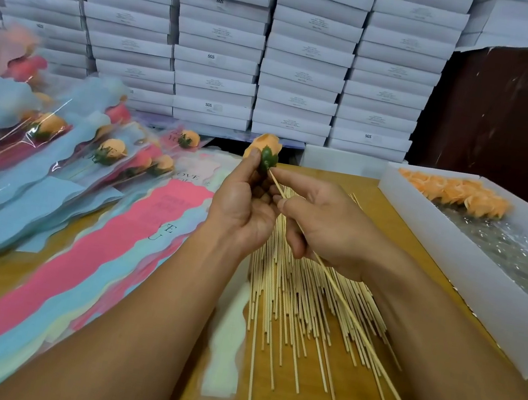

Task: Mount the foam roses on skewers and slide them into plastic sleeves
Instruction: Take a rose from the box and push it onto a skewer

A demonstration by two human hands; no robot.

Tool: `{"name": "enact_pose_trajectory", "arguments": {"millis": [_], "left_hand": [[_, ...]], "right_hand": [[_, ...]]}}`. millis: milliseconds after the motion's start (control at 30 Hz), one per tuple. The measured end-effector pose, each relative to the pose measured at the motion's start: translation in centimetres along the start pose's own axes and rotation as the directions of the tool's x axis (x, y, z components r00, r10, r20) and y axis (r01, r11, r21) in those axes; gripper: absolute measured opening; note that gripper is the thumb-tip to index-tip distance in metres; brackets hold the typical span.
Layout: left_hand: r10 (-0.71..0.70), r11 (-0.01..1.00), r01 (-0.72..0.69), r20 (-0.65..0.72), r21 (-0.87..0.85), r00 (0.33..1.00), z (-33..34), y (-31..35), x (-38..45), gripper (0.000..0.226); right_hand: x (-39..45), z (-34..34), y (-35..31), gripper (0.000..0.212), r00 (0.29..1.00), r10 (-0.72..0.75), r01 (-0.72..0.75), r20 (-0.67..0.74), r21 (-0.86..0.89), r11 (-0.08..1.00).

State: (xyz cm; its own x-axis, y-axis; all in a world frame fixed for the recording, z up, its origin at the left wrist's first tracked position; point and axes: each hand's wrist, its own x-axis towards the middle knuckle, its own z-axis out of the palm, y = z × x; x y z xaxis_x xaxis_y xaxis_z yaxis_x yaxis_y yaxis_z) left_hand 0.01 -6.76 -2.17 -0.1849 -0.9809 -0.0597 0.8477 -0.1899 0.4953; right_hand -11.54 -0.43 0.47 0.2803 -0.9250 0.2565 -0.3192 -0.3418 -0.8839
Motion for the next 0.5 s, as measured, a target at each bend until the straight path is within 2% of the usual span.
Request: {"name": "enact_pose_trajectory", "arguments": {"millis": [200,333,500], "left_hand": [[0.010,0.999,-0.010,-0.003,-0.032,1.000,0.04,-0.02,0.06,0.024],[0.009,0.999,-0.009,0.008,-0.036,1.000,-0.08,-0.09,0.26,0.027],[0.011,0.999,-0.010,0.021,-0.047,1.000,-0.20,-0.16,0.51,0.029]], "right_hand": [[-0.15,0.01,-0.13,0.063,1.000,-0.015,0.015,0.011,-0.022,1.000],[-0.19,-0.03,0.04,0.053,1.000,-0.013,0.013,0.006,-0.043,0.999],[-0.06,-0.04,0.30,0.051,1.000,-0.012,0.012,-0.002,-0.037,0.999]]}}
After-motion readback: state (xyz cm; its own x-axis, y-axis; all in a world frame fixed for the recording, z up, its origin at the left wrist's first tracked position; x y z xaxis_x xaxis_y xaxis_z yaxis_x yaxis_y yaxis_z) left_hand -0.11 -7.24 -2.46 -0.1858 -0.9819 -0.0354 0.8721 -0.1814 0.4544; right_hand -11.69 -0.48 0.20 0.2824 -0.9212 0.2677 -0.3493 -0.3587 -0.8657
